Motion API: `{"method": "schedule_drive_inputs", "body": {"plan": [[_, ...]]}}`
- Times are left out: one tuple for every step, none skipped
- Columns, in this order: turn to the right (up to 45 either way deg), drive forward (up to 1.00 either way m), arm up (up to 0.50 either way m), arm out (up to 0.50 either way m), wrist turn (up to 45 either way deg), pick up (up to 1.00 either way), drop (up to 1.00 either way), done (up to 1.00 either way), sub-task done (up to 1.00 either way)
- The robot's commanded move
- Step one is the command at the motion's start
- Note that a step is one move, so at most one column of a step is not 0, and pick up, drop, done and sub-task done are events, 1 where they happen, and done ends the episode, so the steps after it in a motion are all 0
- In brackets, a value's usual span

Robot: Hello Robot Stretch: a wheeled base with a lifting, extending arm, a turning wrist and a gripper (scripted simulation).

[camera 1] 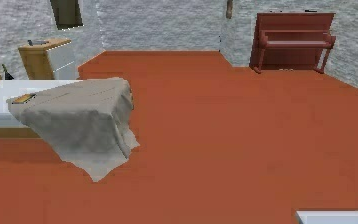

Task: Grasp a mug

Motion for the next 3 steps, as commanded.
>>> {"method": "schedule_drive_inputs", "body": {"plan": [[0.0,0.0,0.0,0.0,0.0,1.0,0.0,0.0,0.0],[0.0,0.0,0.1,0.0,0.0,0.0,0.0,0.0,0.0],[0.0,0.0,0.0,0.0,0.0,0.0,0.0,1.0,0.0]]}}
